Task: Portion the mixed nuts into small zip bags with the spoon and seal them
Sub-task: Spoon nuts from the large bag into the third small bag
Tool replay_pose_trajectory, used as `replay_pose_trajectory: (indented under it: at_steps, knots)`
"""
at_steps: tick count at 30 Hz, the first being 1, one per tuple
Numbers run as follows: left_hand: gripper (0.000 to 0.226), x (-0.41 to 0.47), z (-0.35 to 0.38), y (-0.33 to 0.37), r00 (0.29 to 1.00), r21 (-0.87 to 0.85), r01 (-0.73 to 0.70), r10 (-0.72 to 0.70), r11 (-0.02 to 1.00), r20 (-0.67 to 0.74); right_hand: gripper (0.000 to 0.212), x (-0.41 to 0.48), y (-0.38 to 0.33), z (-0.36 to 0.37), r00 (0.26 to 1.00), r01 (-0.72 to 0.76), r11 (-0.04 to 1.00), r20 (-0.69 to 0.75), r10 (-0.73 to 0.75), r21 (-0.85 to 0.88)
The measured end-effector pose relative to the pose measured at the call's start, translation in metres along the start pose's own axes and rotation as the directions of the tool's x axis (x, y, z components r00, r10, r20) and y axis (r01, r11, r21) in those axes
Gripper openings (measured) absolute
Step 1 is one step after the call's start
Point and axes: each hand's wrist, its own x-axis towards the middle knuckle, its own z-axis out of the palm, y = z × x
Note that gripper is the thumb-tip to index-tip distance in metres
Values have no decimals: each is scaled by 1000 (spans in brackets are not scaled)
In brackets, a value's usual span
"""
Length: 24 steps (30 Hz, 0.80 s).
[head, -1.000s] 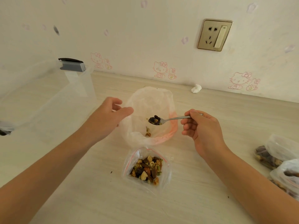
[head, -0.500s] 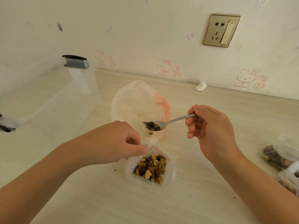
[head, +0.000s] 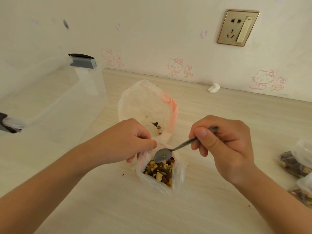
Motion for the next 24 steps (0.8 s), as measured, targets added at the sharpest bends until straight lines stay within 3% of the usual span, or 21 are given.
replay_pose_trajectory:
  at_steps: [4,8,13,18,22,24]
  knots:
    - [45,-1,-6,0,999,-13,-18,19,1000,38,24,2,5,-1,989,-66,993,-123,78,102]
    - [67,3,-31,-9,998,-72,60,-57,996,40,31,10,9,-10,936,-137,969,-292,195,206]
    - [85,7,-51,-30,958,-17,271,-268,963,104,29,5,8,-1,983,-90,978,-139,117,190]
    - [92,12,-47,-42,916,48,360,-363,932,171,30,6,5,-6,966,-95,947,-201,163,307]
    - [87,19,-46,-45,920,-88,380,-365,921,145,30,7,3,-7,960,-151,909,-160,228,389]
    - [79,23,-43,-45,932,-204,361,-347,910,101,25,5,2,-6,986,-119,949,-75,147,290]
